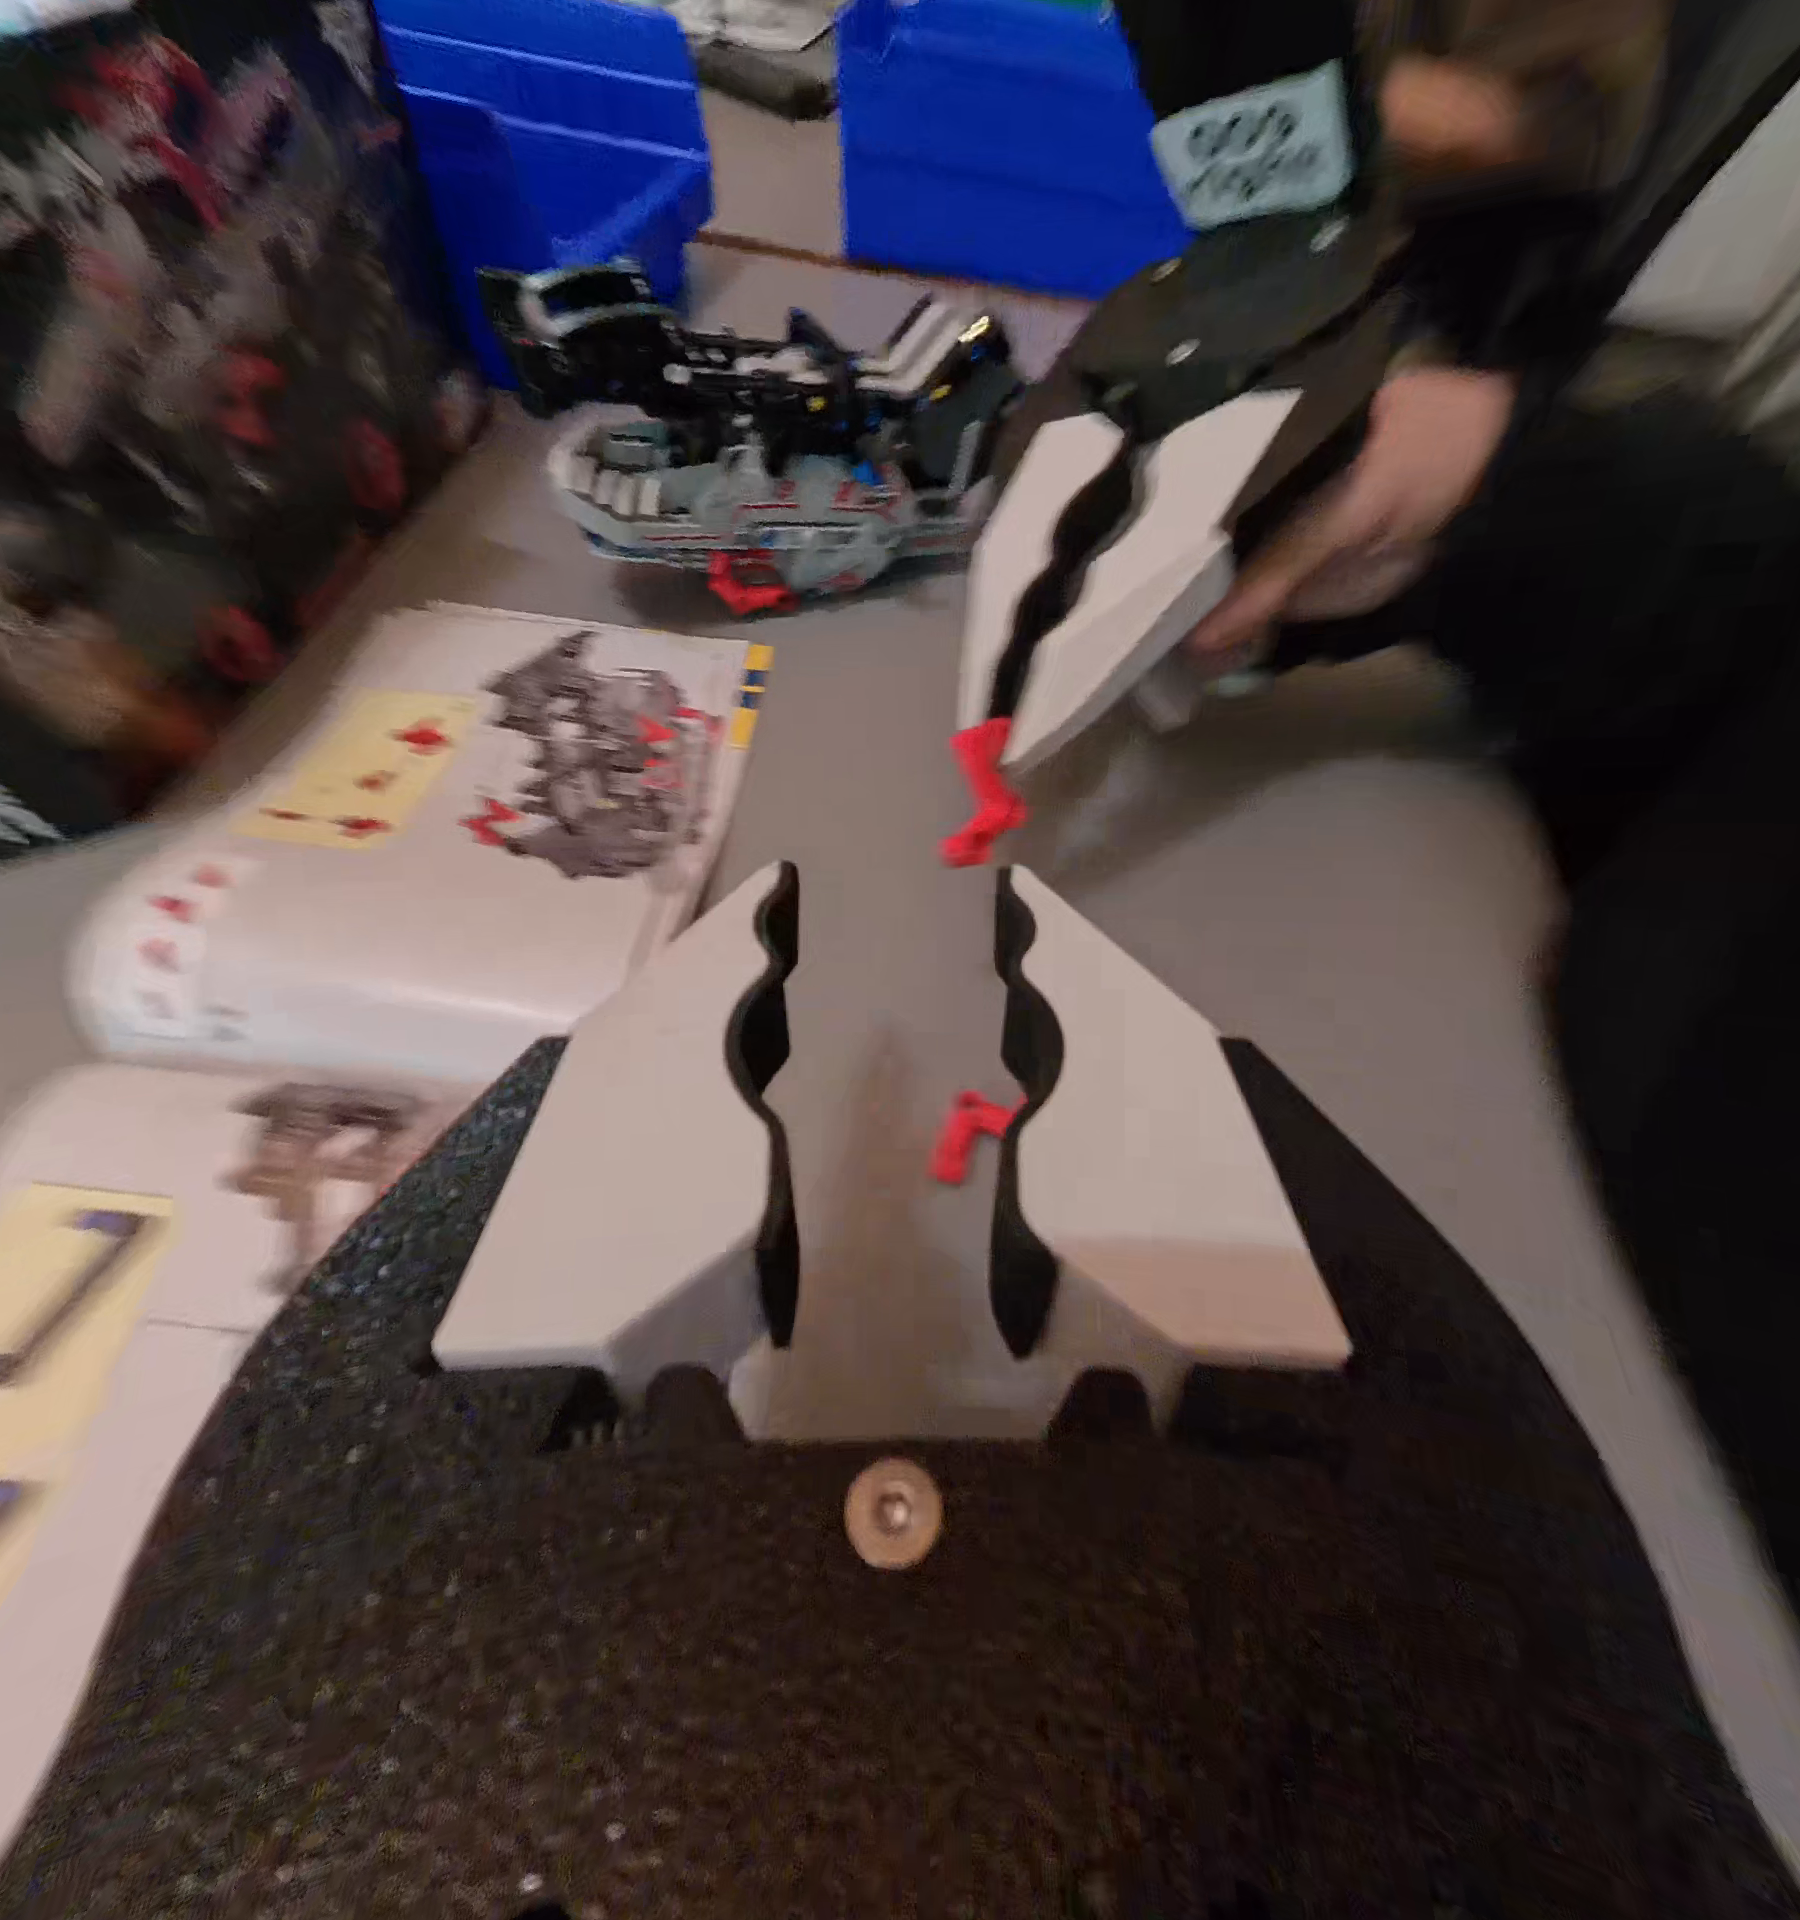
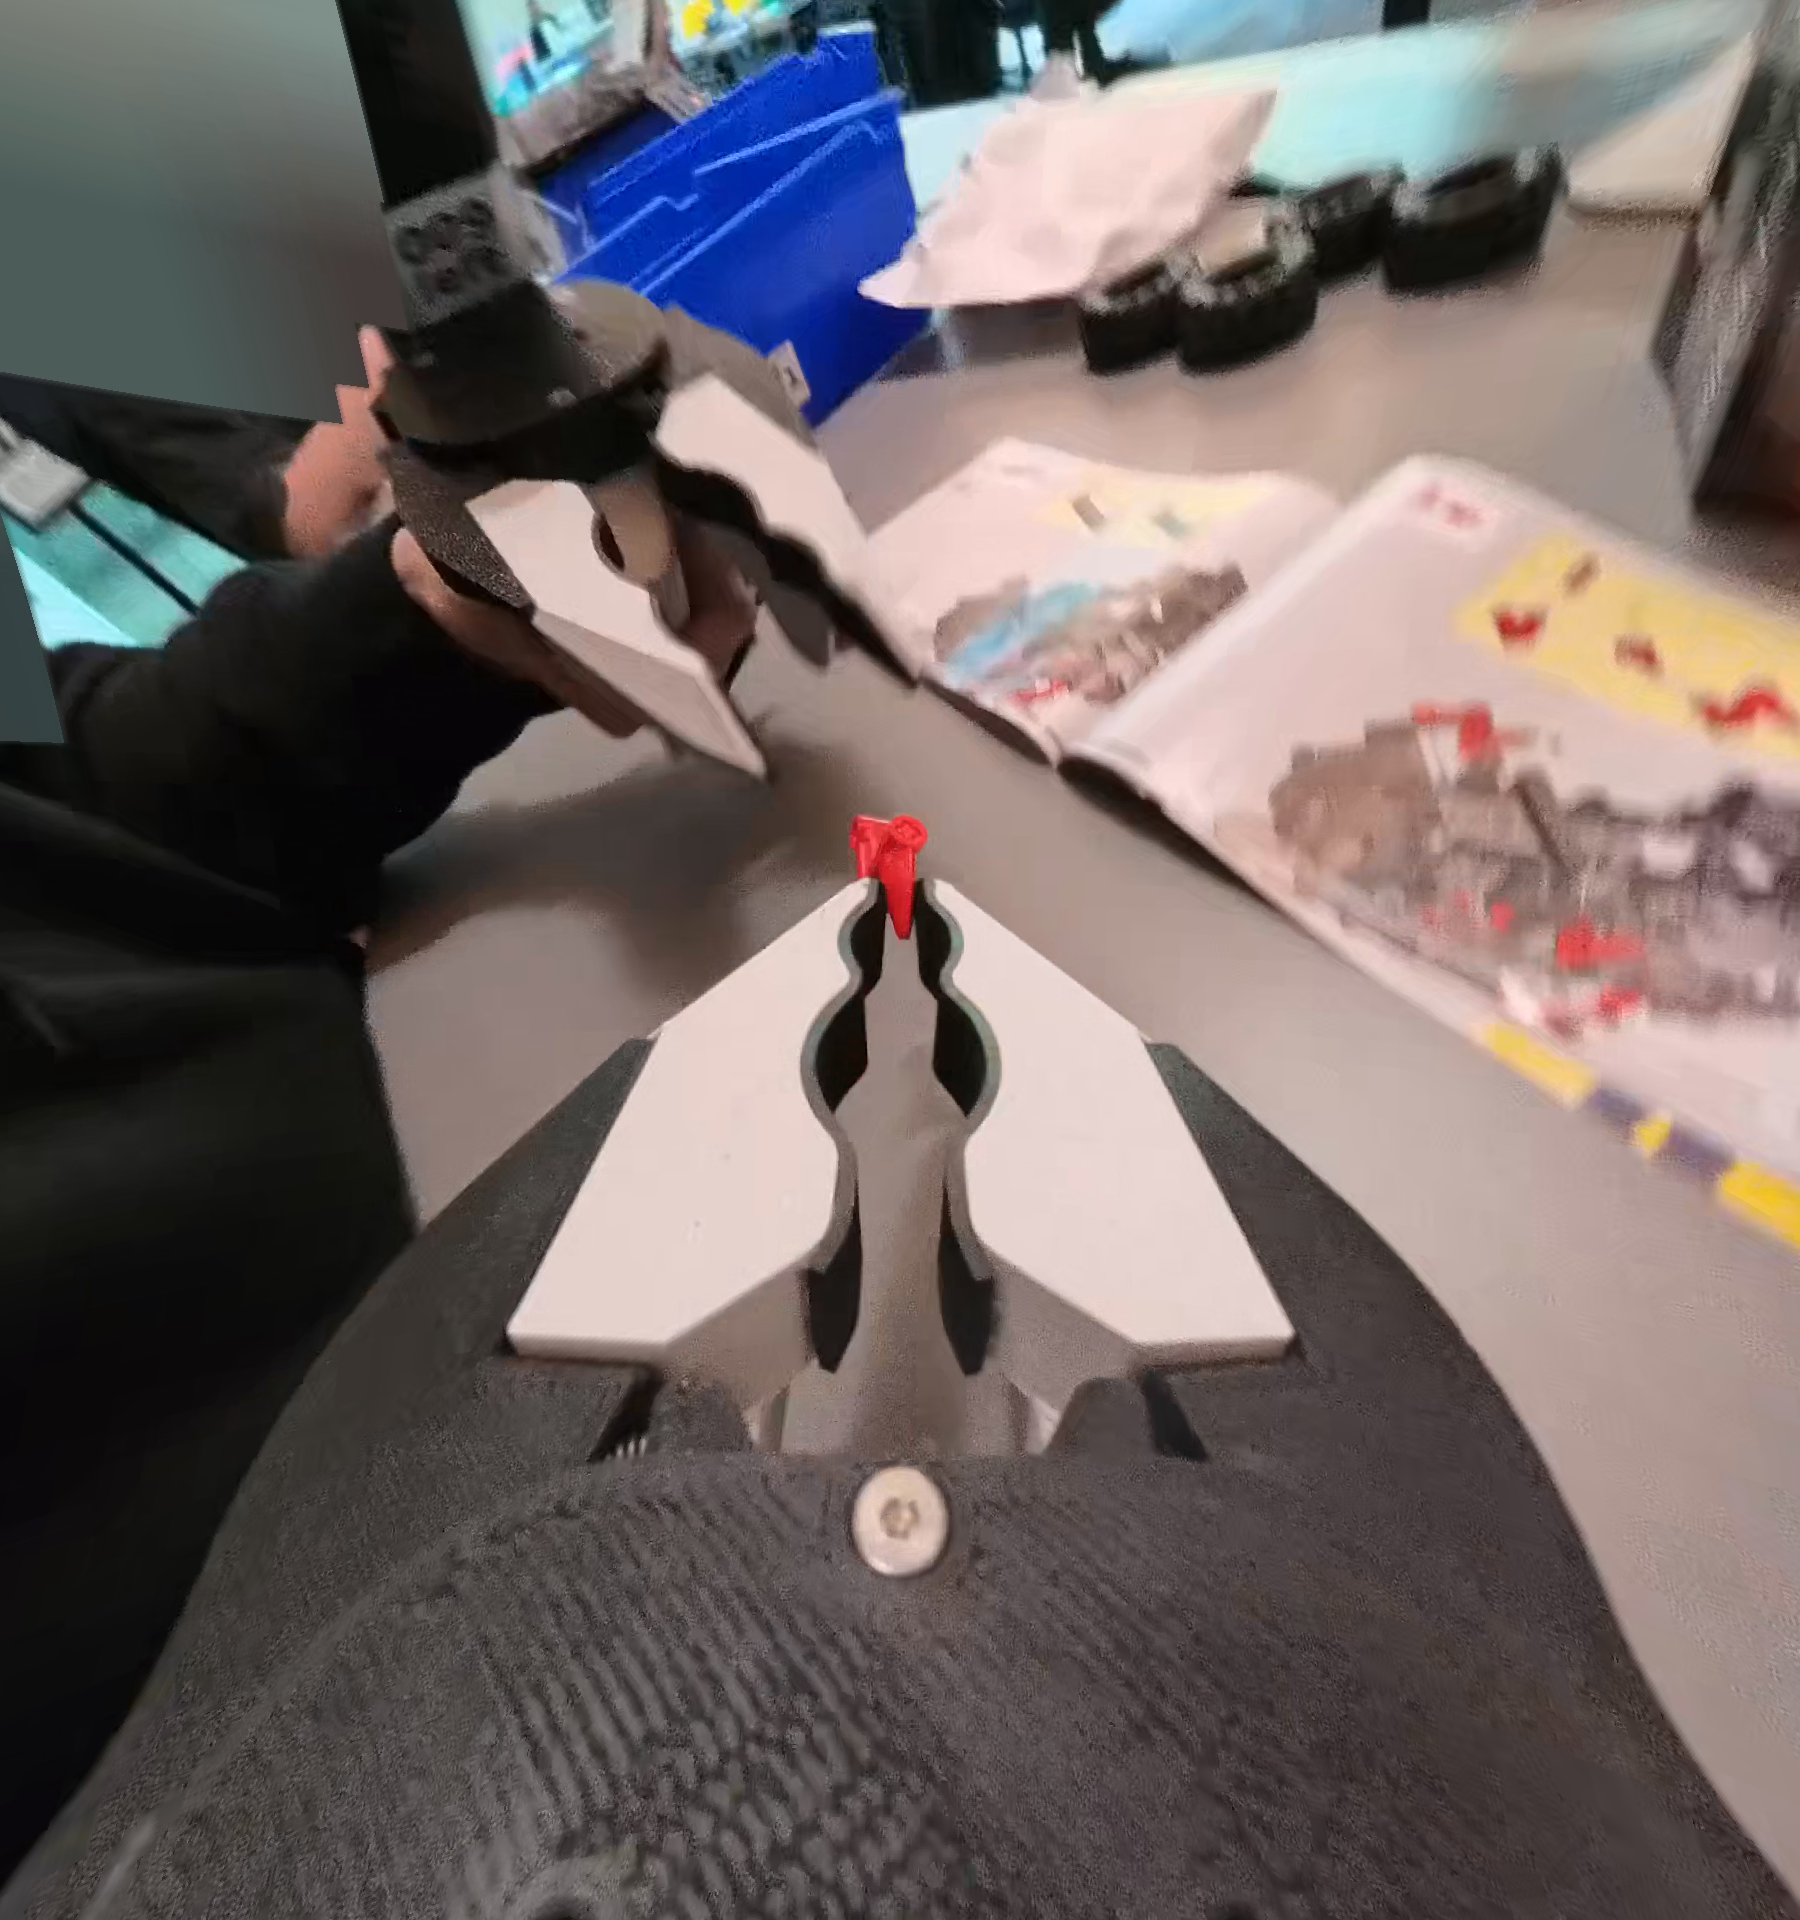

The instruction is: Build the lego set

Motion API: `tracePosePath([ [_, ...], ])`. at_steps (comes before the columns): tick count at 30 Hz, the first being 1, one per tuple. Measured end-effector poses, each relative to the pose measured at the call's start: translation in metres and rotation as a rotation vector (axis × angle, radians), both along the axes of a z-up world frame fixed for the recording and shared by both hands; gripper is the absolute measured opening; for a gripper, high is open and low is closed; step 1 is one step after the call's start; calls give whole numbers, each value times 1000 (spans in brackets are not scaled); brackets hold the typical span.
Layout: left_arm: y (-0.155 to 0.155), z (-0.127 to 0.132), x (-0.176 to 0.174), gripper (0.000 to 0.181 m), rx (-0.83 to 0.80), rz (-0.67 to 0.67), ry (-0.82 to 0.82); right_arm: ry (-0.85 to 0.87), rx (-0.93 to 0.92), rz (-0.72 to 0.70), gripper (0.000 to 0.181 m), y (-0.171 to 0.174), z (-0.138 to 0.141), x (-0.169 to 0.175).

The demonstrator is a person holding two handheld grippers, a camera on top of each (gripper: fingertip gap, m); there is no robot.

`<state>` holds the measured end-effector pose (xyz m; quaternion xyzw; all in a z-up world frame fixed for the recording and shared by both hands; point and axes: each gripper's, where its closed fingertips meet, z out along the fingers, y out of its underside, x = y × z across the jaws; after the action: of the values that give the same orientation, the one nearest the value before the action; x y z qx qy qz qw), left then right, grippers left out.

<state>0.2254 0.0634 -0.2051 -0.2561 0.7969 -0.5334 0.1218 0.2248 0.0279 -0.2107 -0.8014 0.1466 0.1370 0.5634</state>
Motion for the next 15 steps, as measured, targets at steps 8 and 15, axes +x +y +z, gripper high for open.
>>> tracePosePath([
  [8,6,-57,66,46,489,-17,32,140,-176,-142,5,-35,-41,12],
  [15,28,-75,64,36,525,-73,206,154,-224,-106,35,-29,-51,1],
])
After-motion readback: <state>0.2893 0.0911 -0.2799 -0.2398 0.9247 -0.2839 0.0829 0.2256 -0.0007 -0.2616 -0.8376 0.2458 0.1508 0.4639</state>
